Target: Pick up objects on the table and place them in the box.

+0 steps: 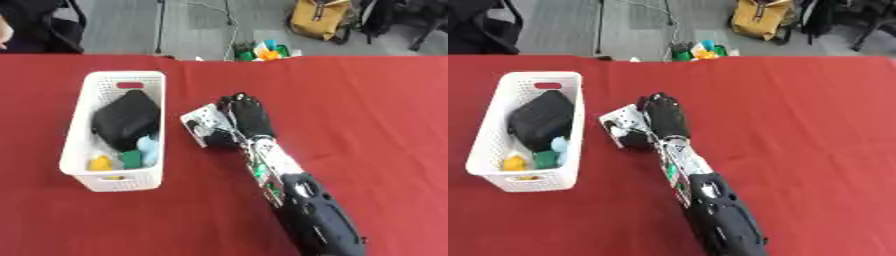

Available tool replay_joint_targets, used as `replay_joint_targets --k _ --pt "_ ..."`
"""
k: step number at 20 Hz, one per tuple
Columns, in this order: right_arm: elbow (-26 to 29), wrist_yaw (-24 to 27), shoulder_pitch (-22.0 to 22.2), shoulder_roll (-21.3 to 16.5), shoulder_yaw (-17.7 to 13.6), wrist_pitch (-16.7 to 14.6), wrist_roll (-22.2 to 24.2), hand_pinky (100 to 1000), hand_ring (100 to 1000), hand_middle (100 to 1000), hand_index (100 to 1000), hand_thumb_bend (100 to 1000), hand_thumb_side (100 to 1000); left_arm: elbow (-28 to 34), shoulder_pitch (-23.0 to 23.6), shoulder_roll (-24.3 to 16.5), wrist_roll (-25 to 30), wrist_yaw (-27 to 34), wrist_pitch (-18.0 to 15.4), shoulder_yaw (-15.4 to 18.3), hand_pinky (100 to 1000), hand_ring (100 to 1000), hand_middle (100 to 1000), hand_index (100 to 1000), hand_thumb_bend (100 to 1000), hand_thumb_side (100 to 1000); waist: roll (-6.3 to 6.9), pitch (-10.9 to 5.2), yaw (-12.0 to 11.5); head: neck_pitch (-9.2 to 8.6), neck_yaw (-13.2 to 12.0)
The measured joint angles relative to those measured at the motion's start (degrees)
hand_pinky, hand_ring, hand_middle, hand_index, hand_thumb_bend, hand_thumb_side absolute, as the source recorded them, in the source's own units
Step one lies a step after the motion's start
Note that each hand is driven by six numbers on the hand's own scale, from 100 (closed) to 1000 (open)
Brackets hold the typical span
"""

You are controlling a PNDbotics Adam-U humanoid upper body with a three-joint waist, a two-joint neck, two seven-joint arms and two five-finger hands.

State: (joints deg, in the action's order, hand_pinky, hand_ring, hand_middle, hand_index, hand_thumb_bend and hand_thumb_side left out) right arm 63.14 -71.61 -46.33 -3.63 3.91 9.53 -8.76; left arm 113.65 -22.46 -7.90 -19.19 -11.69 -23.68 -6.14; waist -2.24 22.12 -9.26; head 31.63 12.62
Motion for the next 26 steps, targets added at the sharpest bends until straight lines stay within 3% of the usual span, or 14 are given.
replay_joint_targets --k 17,26 --pt "0.1 -1.2 0.1 0.7 0.0 -0.2 -0.7 803 815 360 659 565 756 0.0 -0.1 0.4 0.0 0.1 0.0 0.0 501 952 961 780 128 1000 0.08 0.00 0.1 0.00 0.2" --pt "0.4 -2.2 0.5 1.0 0.0 -0.7 -2.3 798 798 337 632 476 761 0.0 -0.1 0.4 0.0 0.1 0.0 0.0 502 953 962 780 129 1000 -0.03 -0.08 0.2 0.02 0.2"
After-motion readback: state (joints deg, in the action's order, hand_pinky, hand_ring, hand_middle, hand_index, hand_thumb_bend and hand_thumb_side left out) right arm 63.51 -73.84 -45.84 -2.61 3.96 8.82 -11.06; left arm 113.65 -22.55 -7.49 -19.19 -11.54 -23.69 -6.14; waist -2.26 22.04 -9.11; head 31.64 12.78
